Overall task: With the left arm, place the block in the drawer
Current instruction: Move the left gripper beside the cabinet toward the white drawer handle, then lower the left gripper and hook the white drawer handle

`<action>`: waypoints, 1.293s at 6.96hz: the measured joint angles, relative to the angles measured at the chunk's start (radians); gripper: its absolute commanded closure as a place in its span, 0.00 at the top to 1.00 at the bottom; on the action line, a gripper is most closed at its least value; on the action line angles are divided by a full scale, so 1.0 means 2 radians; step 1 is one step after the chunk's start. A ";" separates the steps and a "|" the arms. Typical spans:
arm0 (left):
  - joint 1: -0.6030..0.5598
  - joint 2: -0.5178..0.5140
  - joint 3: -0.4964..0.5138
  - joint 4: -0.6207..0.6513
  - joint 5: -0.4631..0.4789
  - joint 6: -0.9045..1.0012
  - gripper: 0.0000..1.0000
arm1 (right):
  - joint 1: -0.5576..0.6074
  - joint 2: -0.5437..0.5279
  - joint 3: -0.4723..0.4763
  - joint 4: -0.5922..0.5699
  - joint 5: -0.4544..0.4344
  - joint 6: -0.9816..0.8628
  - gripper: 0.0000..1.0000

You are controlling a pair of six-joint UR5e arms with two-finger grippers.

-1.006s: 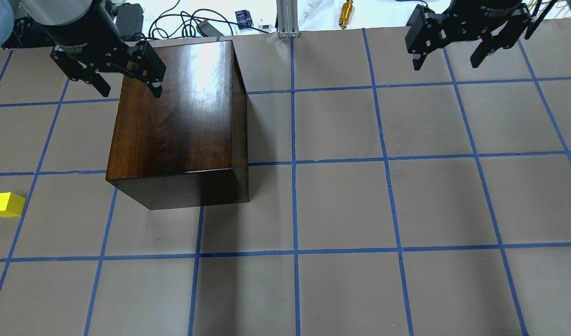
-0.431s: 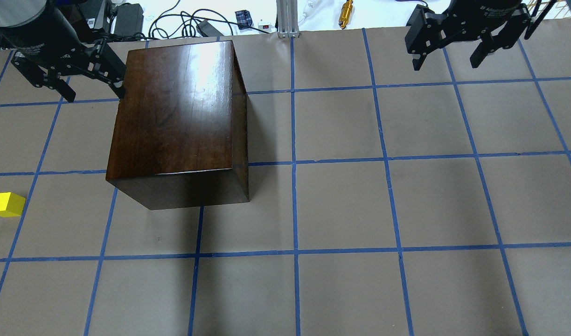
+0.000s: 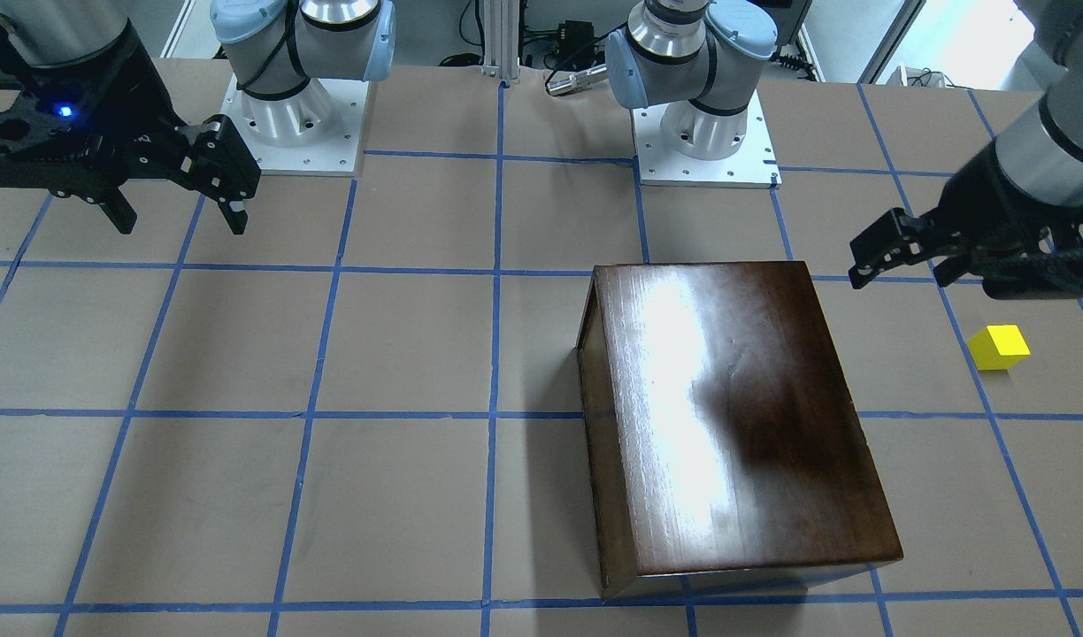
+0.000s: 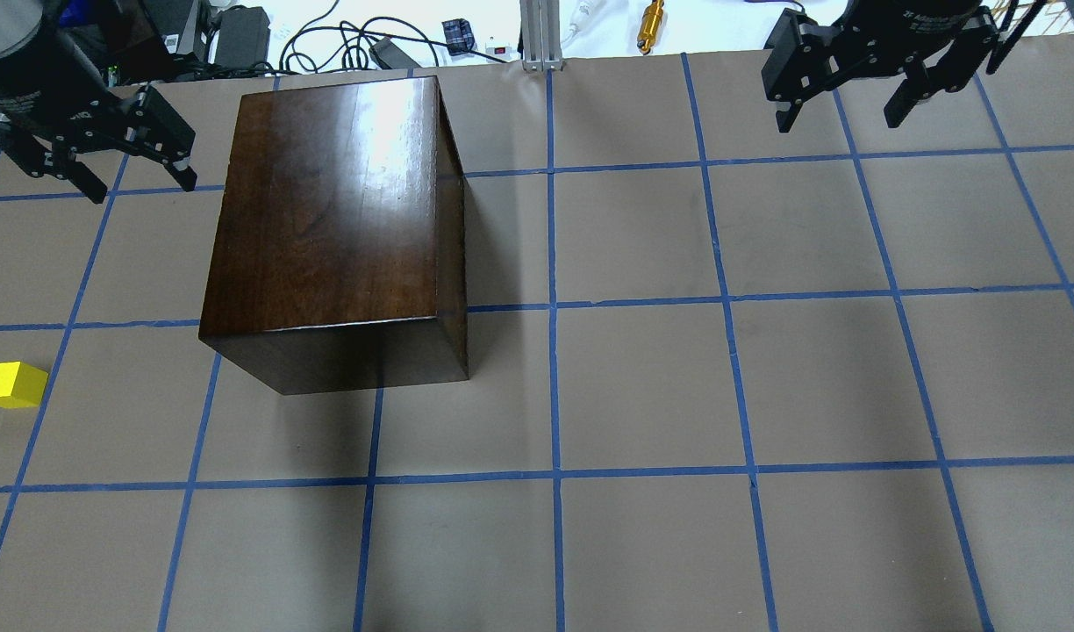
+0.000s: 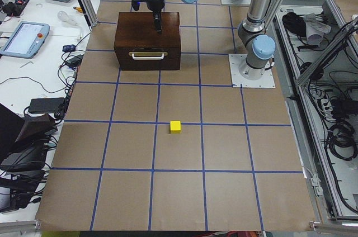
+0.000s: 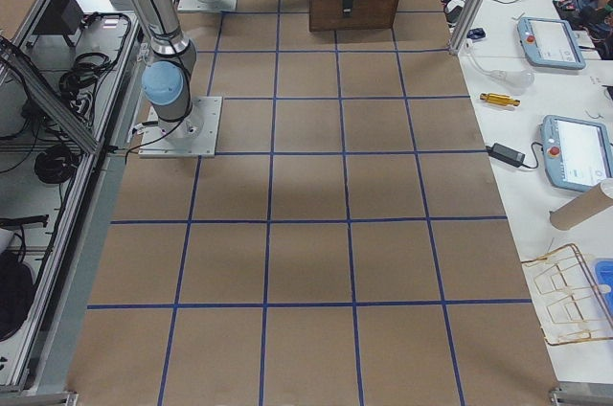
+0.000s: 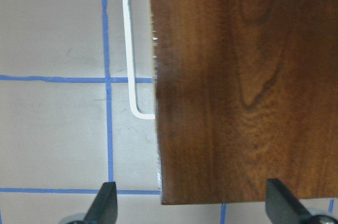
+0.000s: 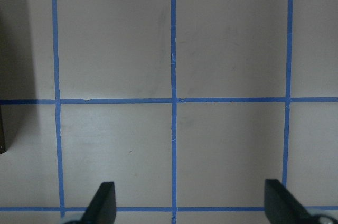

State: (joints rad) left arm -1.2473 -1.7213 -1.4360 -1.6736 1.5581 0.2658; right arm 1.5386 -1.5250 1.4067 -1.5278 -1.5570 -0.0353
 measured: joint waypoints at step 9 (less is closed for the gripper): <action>0.052 -0.073 -0.081 0.144 -0.051 0.071 1.00 | 0.000 0.000 0.000 0.000 0.000 0.000 1.00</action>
State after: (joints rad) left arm -1.1443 -1.8680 -1.5985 -1.3856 1.4564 0.4071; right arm 1.5383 -1.5256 1.4067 -1.5278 -1.5570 -0.0353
